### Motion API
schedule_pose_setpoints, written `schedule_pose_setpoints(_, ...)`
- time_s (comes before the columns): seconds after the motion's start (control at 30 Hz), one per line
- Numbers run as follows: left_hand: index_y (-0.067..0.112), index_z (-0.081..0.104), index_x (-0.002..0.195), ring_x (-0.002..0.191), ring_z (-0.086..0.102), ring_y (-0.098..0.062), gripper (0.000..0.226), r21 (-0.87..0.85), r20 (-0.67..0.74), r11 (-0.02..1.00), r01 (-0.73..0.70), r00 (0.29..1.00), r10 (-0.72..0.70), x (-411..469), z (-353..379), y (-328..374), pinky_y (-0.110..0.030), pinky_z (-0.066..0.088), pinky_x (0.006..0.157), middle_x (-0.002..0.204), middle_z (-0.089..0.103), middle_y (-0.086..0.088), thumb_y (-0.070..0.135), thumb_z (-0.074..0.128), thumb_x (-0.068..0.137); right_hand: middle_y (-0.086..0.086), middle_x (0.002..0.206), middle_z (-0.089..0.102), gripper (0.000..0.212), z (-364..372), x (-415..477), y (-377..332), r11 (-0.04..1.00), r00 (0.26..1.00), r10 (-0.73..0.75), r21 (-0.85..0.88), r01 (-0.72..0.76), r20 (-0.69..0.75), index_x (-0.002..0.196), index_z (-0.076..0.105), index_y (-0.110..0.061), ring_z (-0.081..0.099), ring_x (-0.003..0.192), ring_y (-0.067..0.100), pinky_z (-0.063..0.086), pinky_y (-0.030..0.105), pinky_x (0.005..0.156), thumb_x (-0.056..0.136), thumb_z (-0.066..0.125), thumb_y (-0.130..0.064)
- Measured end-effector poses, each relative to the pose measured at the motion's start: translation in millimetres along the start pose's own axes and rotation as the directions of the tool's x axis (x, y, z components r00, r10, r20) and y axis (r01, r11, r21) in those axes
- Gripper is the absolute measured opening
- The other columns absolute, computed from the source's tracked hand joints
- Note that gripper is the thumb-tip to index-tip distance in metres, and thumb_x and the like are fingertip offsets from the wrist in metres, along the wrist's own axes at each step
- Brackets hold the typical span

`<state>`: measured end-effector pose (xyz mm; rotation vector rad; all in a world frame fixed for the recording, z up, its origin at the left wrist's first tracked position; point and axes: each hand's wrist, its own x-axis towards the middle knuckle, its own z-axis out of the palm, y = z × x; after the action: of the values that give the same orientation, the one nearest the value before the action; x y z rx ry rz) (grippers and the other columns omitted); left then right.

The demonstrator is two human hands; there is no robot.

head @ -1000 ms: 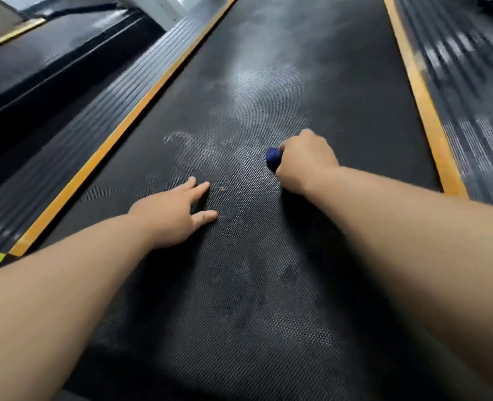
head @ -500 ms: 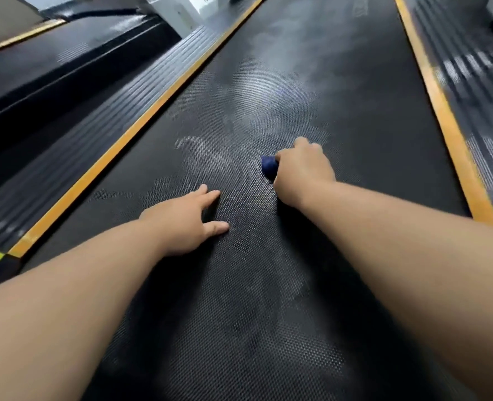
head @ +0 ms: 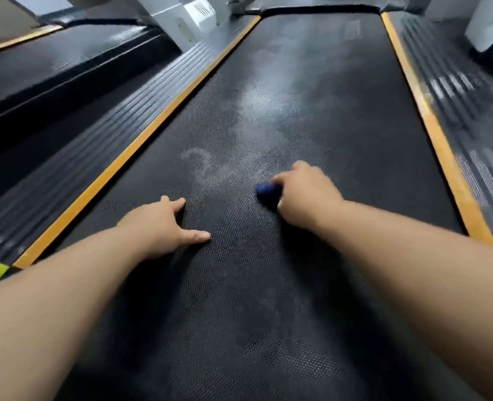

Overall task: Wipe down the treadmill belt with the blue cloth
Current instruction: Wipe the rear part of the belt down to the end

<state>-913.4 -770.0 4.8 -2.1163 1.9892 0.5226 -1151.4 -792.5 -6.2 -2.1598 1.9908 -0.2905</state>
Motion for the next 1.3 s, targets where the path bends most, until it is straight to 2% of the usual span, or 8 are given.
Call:
schedule_pose_setpoints(0.07, 0.039, 0.019, 0.149, 0.143, 0.024, -0.018, 0.095, -0.012, 0.002, 1.000, -0.021, 1.000, 0.021, 4, -2, -5, -0.034, 0.027, 0.110, 0.158, 0.012, 0.009, 0.072, 0.061, 0.071, 0.010, 0.121, 0.047, 0.032, -1, 19, 0, 0.980, 0.979, 0.198, 0.027, -0.197, -0.052, 0.115, 0.064, -0.026, 0.048, 0.115, 0.034, 0.044, 0.035, 0.091, 0.085, 0.054, -0.025)
schedule_pose_setpoints(0.13, 0.042, 0.030, 0.145, 0.138, 0.034, -0.017, 0.078, -0.004, -0.028, 1.000, -0.026, 0.999, 0.026, 10, -10, -11, -0.031, 0.032, 0.106, 0.153, 0.029, 0.010, 0.060, 0.065, 0.077, 0.010, 0.121, 0.046, 0.030, 7, 17, -19, 0.976, 0.973, 0.218, 0.020, -0.217, -0.073, 0.114, 0.064, -0.022, 0.047, 0.113, 0.032, 0.043, 0.034, 0.090, 0.086, 0.052, -0.024)
schedule_pose_setpoints(0.23, 0.045, 0.047, 0.134, 0.121, 0.052, -0.020, 0.061, 0.036, -0.107, 0.999, -0.008, 0.994, 0.012, 18, -19, -13, -0.031, 0.044, 0.095, 0.129, 0.058, 0.007, 0.049, 0.071, 0.077, 0.008, 0.119, 0.044, 0.031, 22, -13, -55, 0.994, 0.993, 0.084, 0.080, -0.077, -0.087, 0.114, 0.061, -0.020, 0.043, 0.111, 0.029, 0.042, 0.036, 0.091, 0.084, 0.054, -0.023)
schedule_pose_setpoints(0.4, 0.041, 0.044, 0.137, 0.123, 0.051, -0.024, 0.083, 0.023, -0.150, 1.000, 0.018, 0.989, -0.014, 30, -20, -14, -0.038, 0.046, 0.098, 0.135, 0.054, 0.006, 0.048, 0.083, 0.063, 0.006, 0.113, 0.046, 0.033, 27, -35, -71, 0.974, 0.978, -0.205, 0.100, 0.202, 0.022, 0.115, 0.062, -0.025, 0.046, 0.108, 0.028, 0.042, 0.033, 0.090, 0.083, 0.053, -0.025)
schedule_pose_setpoints(0.67, 0.037, 0.043, 0.139, 0.124, 0.049, -0.021, 0.090, 0.024, -0.023, 1.000, -0.012, 1.000, 0.012, 42, -27, -28, -0.031, 0.044, 0.092, 0.134, 0.055, 0.006, 0.059, 0.079, 0.060, 0.010, 0.117, 0.047, 0.030, 23, 36, -68, 0.976, 0.976, 0.206, 0.088, -0.199, -0.067, 0.111, 0.064, -0.018, 0.047, 0.112, 0.033, 0.043, 0.034, 0.087, 0.086, 0.049, -0.024)
schedule_pose_setpoints(0.9, 0.039, 0.050, 0.133, 0.114, 0.056, -0.019, 0.084, 0.169, -0.052, 0.982, -0.087, 0.994, 0.097, 52, -38, -32, -0.027, 0.044, 0.080, 0.119, 0.063, 0.007, 0.069, 0.074, 0.058, 0.004, 0.111, 0.048, 0.031, 36, -21, -115, 0.975, 0.982, -0.187, 0.123, 0.184, 0.016, 0.112, 0.064, -0.027, 0.047, 0.107, 0.027, 0.041, 0.031, 0.089, 0.082, 0.053, -0.025)
schedule_pose_setpoints(1.1, 0.043, 0.038, 0.140, 0.131, 0.043, -0.018, 0.088, 0.158, -0.013, 0.979, -0.131, 0.991, 0.135, 50, -31, -46, -0.037, 0.045, 0.097, 0.140, 0.049, 0.011, 0.074, 0.067, 0.063, 0.012, 0.117, 0.052, 0.025, 20, 63, -61, 0.979, 0.978, 0.202, -0.004, -0.202, -0.056, 0.106, 0.067, -0.023, 0.051, 0.109, 0.036, 0.044, 0.035, 0.089, 0.088, 0.053, -0.033)
schedule_pose_setpoints(1.3, 0.044, 0.051, 0.130, 0.117, 0.053, -0.013, 0.067, 0.253, -0.145, 0.940, -0.229, 0.952, 0.271, 62, -48, -51, -0.029, 0.046, 0.089, 0.121, 0.061, 0.015, 0.067, 0.067, 0.069, 0.000, 0.111, 0.049, 0.037, 39, -1, -118, 0.973, 0.981, -0.193, 0.132, 0.190, 0.011, 0.112, 0.065, -0.034, 0.046, 0.107, 0.024, 0.042, 0.030, 0.090, 0.079, 0.053, -0.021)
